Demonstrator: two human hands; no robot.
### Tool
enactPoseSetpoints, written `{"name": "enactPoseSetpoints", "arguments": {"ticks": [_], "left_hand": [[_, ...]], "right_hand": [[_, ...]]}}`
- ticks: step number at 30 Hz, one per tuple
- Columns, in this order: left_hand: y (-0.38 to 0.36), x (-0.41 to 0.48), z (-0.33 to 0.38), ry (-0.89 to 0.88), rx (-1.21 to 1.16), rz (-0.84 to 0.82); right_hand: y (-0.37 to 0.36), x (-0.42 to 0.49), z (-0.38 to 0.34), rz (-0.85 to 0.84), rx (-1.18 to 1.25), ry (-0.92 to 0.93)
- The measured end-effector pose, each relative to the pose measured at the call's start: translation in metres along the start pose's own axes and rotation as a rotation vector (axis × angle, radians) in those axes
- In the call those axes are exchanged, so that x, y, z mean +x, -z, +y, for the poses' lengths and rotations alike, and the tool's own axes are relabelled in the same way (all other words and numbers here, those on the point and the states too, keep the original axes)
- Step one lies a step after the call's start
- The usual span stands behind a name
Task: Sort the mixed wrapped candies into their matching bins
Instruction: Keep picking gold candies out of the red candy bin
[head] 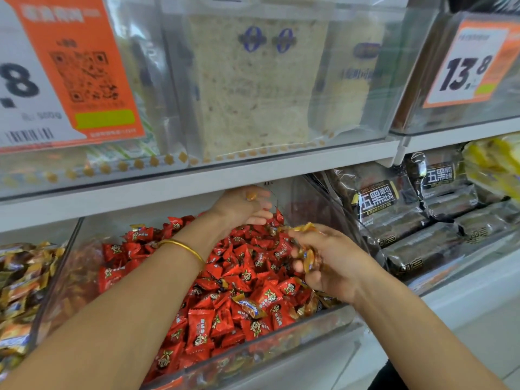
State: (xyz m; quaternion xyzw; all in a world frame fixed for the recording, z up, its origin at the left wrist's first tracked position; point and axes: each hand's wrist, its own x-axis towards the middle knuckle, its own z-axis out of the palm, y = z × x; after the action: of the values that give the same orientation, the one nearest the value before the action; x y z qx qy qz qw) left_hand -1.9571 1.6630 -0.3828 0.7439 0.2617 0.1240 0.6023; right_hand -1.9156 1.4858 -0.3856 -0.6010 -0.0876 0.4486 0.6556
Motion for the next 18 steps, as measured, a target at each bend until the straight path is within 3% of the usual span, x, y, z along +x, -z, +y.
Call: {"name": "enactPoseSetpoints", "arguments": {"ticks": [7, 12, 18], "left_hand": [[-0.033, 0.044, -0.022, -0.165, 0.781, -0.118], [-0.037, 0.067, -0.035, -0.196, 1.012, -0.134], [-0.02, 0.064, -0.047, -0.357, 1.12, -0.337]], "right_hand": [[0.011, -0.004, -0.002, -0.095, 0.266, -0.156], [0.01, 0.002, 0.001, -0.065, 0.344, -0.164], [0.008, 0.006, 0.002, -0.08, 0.358, -0.157]]}}
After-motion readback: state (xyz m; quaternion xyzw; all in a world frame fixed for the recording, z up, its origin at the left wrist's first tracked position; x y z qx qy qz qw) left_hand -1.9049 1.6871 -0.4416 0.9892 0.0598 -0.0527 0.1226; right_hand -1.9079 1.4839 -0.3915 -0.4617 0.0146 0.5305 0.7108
